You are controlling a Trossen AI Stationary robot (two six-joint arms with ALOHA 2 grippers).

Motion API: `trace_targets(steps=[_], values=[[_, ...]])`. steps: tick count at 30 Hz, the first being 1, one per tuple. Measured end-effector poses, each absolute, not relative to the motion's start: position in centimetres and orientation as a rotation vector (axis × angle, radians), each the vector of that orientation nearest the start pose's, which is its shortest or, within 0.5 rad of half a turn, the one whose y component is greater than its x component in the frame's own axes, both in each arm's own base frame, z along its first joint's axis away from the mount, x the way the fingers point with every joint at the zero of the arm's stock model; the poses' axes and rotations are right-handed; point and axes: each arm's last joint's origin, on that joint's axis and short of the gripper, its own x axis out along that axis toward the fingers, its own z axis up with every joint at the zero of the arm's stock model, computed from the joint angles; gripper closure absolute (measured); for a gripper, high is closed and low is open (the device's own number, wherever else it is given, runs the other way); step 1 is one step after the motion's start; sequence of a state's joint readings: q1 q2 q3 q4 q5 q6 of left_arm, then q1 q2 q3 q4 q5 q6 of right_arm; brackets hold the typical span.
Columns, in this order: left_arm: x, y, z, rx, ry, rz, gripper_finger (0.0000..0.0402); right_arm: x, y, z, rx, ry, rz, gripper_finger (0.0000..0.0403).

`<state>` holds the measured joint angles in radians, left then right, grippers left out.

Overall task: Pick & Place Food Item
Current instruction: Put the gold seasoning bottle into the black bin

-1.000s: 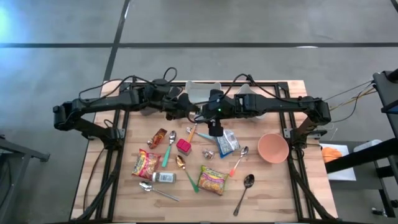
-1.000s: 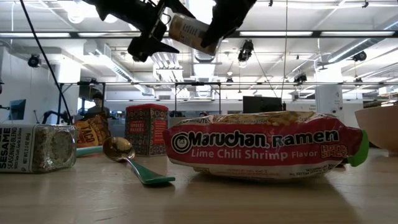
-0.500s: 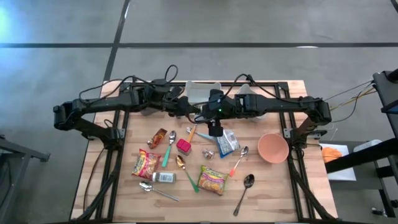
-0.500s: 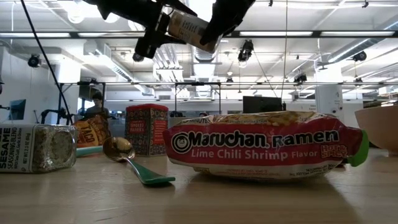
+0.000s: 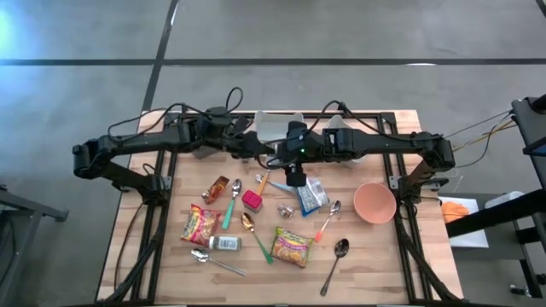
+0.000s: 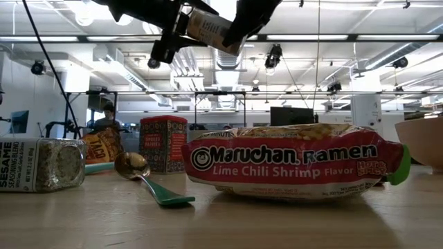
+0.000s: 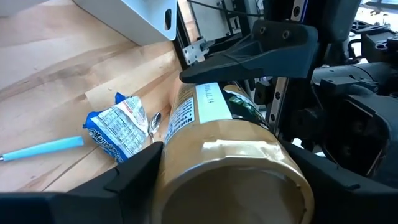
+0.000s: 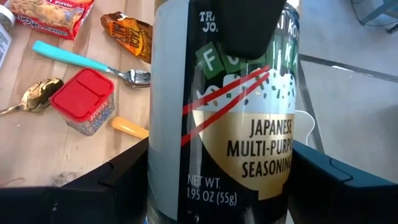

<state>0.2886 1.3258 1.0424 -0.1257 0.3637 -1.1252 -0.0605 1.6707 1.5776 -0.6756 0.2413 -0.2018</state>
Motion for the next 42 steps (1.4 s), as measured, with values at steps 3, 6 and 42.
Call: trace_targets(steps=[3, 6, 42], values=[[28.6, 7.4, 31.1, -1.241, 0.392, 0.148, 0.0135, 36.4, -2.9, 33.7, -0.262, 0.789, -0.210, 0.0101], [28.6, 7.3, 31.3, -1.240, 0.391, 0.135, 0.0135, 36.5, -2.9, 33.8, -0.246, 0.775, -0.218, 0.0060], [16.5, 12.2, 32.9, -1.207, 0.550, 0.611, 0.0135, 36.3, -3.0, 33.8, -0.086, 0.766, -0.309, 0.0032]])
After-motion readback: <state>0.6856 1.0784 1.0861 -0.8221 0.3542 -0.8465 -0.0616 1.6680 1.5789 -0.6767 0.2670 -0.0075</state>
